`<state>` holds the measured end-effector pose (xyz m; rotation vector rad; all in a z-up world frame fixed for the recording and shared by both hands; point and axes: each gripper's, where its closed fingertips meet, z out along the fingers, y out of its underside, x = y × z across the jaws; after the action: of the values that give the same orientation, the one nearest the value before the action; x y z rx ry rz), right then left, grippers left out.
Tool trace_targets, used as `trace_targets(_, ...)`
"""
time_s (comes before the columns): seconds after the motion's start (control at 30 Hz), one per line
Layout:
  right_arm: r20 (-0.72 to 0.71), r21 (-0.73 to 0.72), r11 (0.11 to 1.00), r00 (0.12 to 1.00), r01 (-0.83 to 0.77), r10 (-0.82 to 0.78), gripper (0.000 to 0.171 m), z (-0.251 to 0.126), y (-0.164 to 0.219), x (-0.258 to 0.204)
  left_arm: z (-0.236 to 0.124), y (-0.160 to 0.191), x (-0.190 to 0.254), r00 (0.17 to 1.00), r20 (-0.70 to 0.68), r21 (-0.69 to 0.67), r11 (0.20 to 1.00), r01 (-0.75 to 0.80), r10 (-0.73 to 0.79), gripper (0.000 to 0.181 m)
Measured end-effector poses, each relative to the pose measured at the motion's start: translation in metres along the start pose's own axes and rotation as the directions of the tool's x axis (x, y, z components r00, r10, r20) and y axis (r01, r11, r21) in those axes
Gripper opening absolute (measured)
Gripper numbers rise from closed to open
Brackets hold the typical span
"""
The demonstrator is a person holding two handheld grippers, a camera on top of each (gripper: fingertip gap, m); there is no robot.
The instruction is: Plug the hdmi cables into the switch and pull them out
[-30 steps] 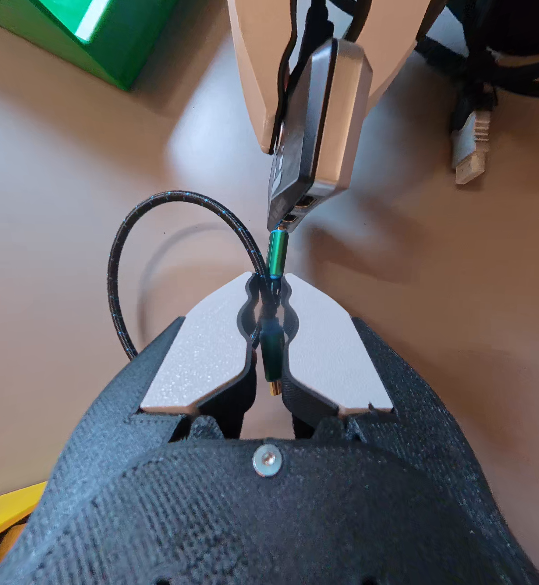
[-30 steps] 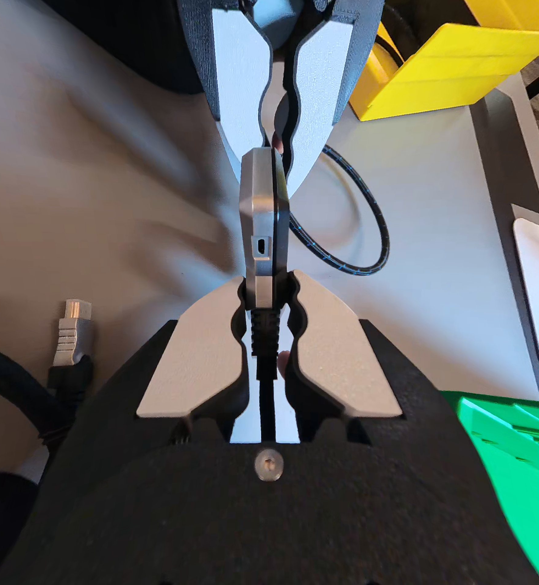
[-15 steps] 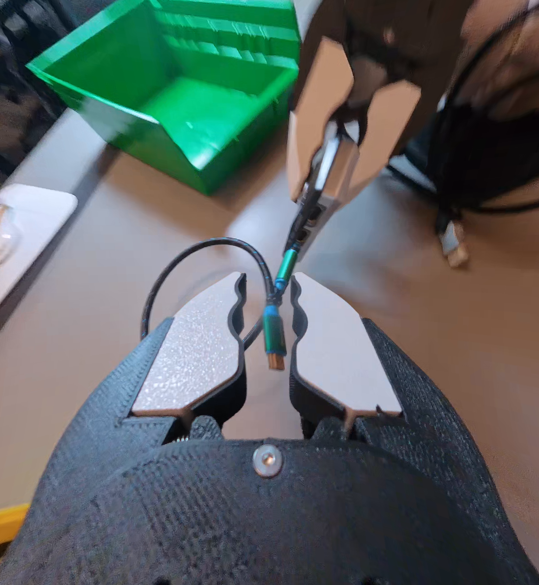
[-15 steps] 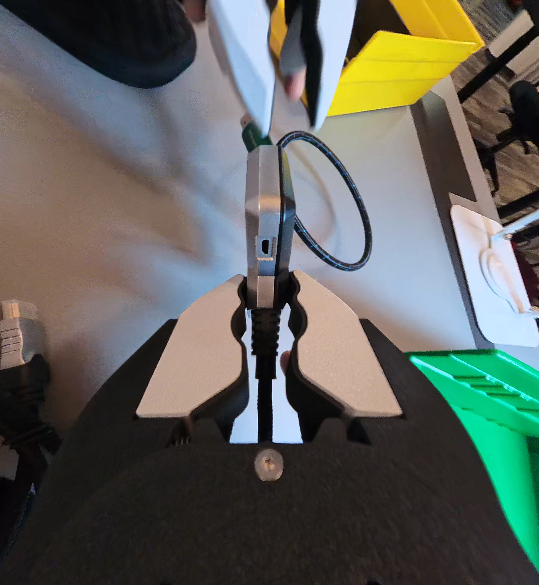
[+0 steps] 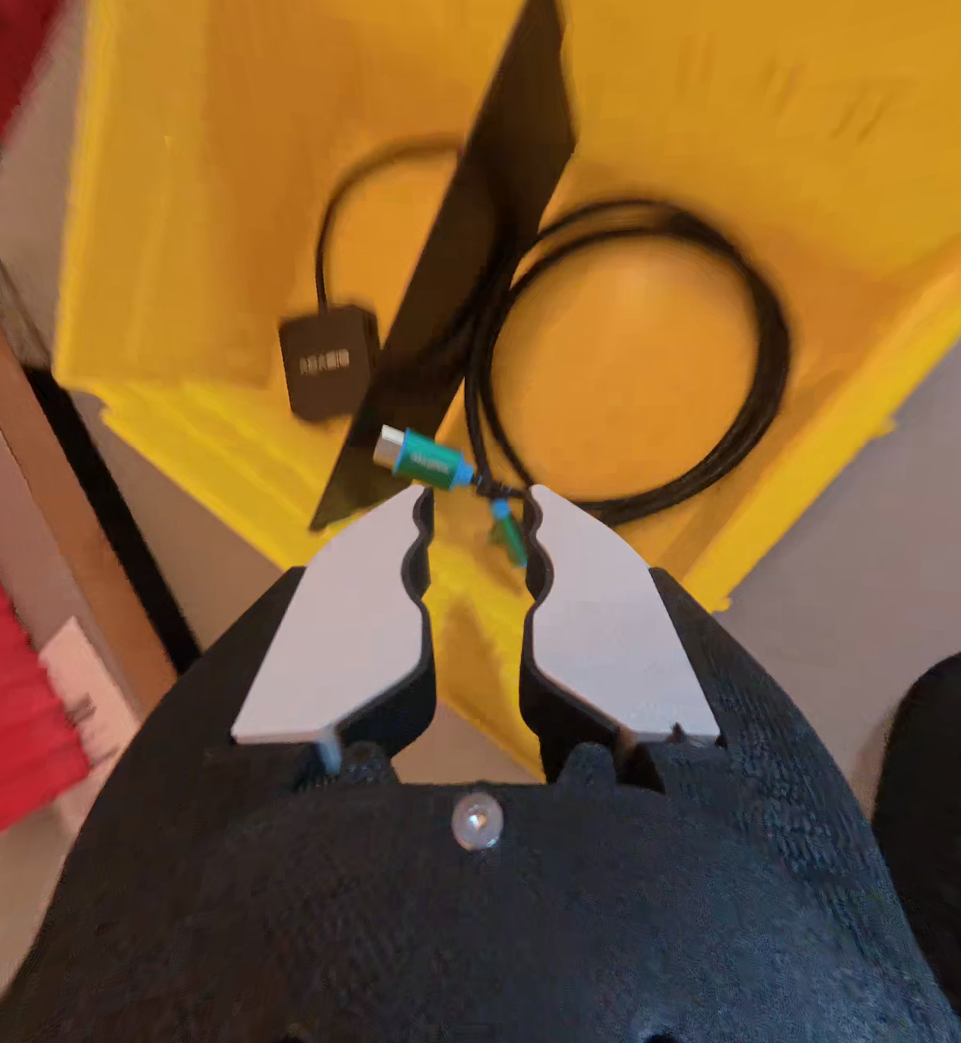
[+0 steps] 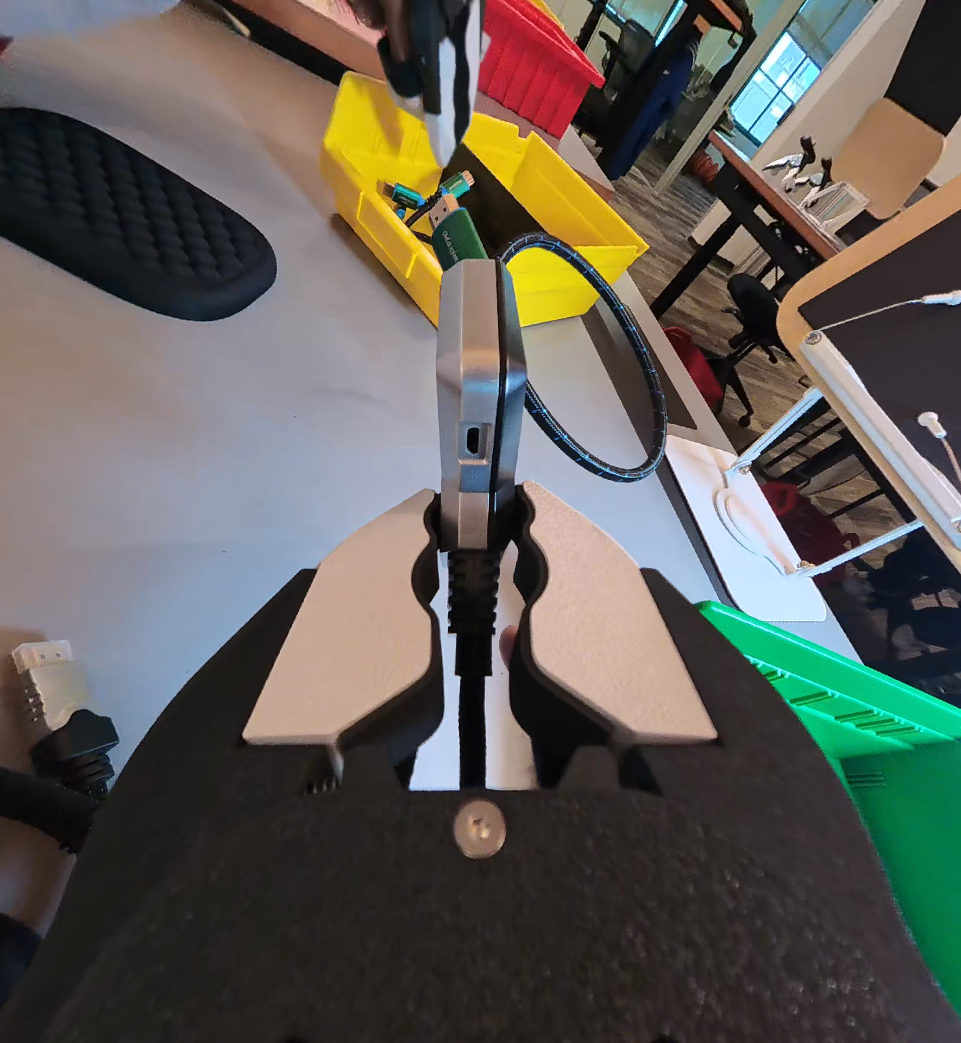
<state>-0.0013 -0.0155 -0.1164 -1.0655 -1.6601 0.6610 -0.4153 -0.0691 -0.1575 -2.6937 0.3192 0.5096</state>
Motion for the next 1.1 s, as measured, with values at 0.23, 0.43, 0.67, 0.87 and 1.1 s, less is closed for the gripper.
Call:
trace_targets(0.23,0.007,0.006,1.000,1.000,0.003,-0.003,0.023,-0.002,-0.003,-0.001,0.048,0.026,0.002,0.997,-0.044,-0.301,0.952,0.049,-0.065,0.041)
trace_targets(0.43,-0.003,0.027,1.000,1.000,0.002,-0.002,0.023,-0.008,-0.007,0.002,0.065,0.028,-0.006,1.000,-0.006,-0.367,0.930,0.011,-0.014,0.035)
trace_targets(0.67,-0.022,0.040,0.999,1.000,-0.002,0.003,0.023,-0.011,-0.009,0.006,0.036,0.007,-0.011,0.991,-0.008,-0.168,0.977,-0.135,0.136,0.000)
trace_targets(0.87,-0.037,0.047,0.999,0.999,-0.010,0.012,0.023,-0.012,-0.010,0.010,-0.049,-0.024,-0.012,0.972,0.042,0.008,0.973,-0.230,0.229,0.000)
trace_targets(1.1,-0.046,0.044,0.999,0.999,0.014,-0.012,0.023,-0.013,-0.014,0.007,0.025,-0.006,-0.003,0.994,-0.076,-0.075,0.995,0.068,-0.074,0.045)
